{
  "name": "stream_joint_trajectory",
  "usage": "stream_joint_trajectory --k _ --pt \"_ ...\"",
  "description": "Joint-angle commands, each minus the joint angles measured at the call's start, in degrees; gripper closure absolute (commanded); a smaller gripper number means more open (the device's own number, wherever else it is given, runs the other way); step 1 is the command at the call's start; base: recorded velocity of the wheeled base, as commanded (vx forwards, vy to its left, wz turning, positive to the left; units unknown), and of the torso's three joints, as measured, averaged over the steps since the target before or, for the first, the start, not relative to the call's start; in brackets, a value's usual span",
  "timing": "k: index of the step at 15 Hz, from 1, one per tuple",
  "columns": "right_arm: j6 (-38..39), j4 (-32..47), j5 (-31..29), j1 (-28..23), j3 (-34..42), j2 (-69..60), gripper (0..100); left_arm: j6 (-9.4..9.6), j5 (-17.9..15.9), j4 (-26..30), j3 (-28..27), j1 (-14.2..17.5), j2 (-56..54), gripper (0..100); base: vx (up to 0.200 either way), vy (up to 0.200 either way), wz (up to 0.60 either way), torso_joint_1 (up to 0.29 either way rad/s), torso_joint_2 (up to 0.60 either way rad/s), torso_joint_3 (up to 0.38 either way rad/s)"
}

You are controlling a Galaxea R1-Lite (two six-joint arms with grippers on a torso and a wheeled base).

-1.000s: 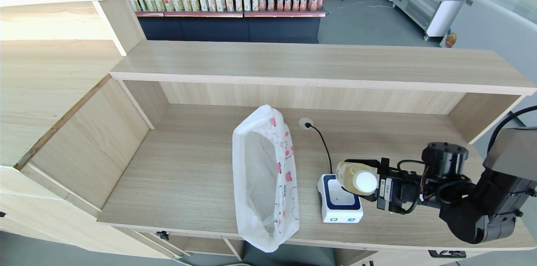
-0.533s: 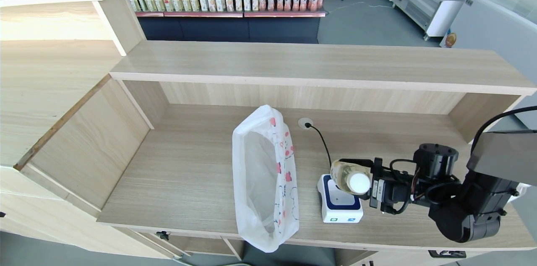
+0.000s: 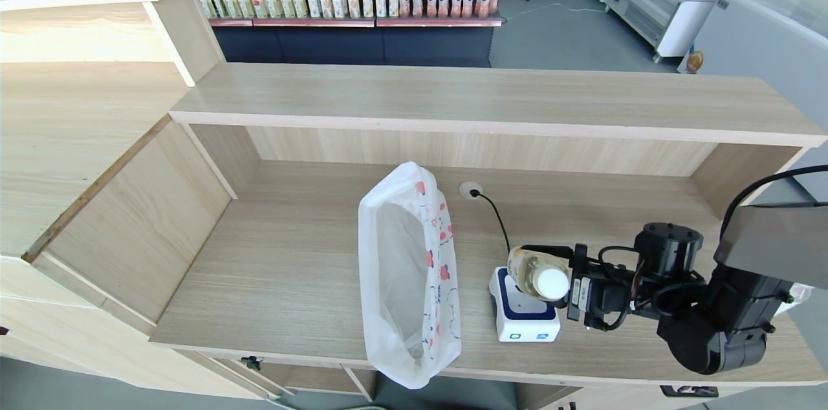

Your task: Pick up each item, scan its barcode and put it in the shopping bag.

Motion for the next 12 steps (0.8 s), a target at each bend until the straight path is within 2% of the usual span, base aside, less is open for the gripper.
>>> stream_joint_trajectory --k 1,3,5,6,7,8,9,12 --pt "0.66 0.16 -0.11 0.11 0.37 -0.86 100 0.02 0.0 -0.01 0.01 0.06 -0.02 0 0.0 0.0 0.0 0.0 0.0 0.0" --pt "7.87 0.08 -0.11 -1.12 0.64 -5.6 100 0.02 0.0 -0.01 0.01 0.06 -0.02 0 0.0 0.0 0.0 0.0 0.0 0.0" --pt "23.86 0.16 -1.25 -1.47 0.72 -14.83 100 0.02 0.0 -0.01 0.01 0.06 -0.02 0 0.0 0.0 0.0 0.0 0.0 0.0" --pt "31.16 0.6 -3.8 -1.47 0.64 -18.79 100 0.02 0.0 -0.01 0.01 0.06 -0.02 0 0.0 0.0 0.0 0.0 0.0 0.0" --pt "38.63 0.87 -9.07 -1.3 1.16 -22.74 100 0.02 0.0 -0.01 0.01 0.06 -0.02 0 0.0 0.0 0.0 0.0 0.0 0.0" --pt "41.79 1.13 -11.53 -1.03 1.6 -24.33 100 0.02 0.0 -0.01 0.01 0.06 -0.02 0 0.0 0.0 0.0 0.0 0.0 0.0" --pt "51.9 3.86 -19.18 0.9 3.1 -29.6 100 0.02 0.0 -0.01 0.01 0.06 -0.02 0 0.0 0.0 0.0 0.0 0.0 0.0" --pt "60.43 7.9 -28.23 3.8 3.54 -32.06 100 0.02 0.0 -0.01 0.01 0.06 -0.02 0 0.0 0.0 0.0 0.0 0.0 0.0"
